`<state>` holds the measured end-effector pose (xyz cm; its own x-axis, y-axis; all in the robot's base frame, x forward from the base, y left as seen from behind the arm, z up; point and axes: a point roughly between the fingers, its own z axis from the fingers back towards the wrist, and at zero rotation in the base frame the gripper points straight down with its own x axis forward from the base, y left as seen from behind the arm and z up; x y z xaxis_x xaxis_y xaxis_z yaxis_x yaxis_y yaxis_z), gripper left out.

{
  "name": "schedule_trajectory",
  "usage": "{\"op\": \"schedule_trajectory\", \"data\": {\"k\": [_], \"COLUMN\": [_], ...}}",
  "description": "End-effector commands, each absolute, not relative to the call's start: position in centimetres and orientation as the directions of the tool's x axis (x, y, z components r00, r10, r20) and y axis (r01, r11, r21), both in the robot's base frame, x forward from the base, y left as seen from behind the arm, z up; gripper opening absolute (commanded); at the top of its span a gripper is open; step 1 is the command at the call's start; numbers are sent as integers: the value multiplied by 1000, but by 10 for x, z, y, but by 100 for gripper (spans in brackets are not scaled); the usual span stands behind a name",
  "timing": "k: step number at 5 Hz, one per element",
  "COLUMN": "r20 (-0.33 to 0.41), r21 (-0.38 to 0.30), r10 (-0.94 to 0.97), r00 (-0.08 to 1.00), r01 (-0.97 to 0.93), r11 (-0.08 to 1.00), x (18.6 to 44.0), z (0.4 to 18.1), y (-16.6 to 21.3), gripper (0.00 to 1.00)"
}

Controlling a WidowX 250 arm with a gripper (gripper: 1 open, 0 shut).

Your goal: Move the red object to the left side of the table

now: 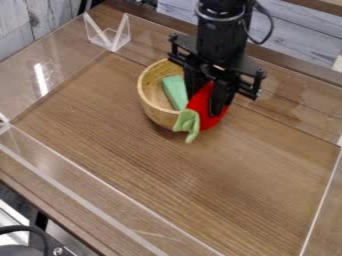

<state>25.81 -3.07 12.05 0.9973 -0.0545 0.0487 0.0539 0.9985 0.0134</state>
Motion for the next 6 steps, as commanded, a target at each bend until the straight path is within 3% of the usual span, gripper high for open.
{"op": "schedule_trajectory", "data": {"k": [1,4,6], "r20": [105,97,114], "r21": [2,-16,-12], "r10": [-28,8,39], "r00": [994,995,993], "r01": [28,-7,-38], "r11": [1000,1000,999], "x": [267,271,272], "z": [134,132,149], "y": [-31,-30,-12], "gripper": [0,0,0]}}
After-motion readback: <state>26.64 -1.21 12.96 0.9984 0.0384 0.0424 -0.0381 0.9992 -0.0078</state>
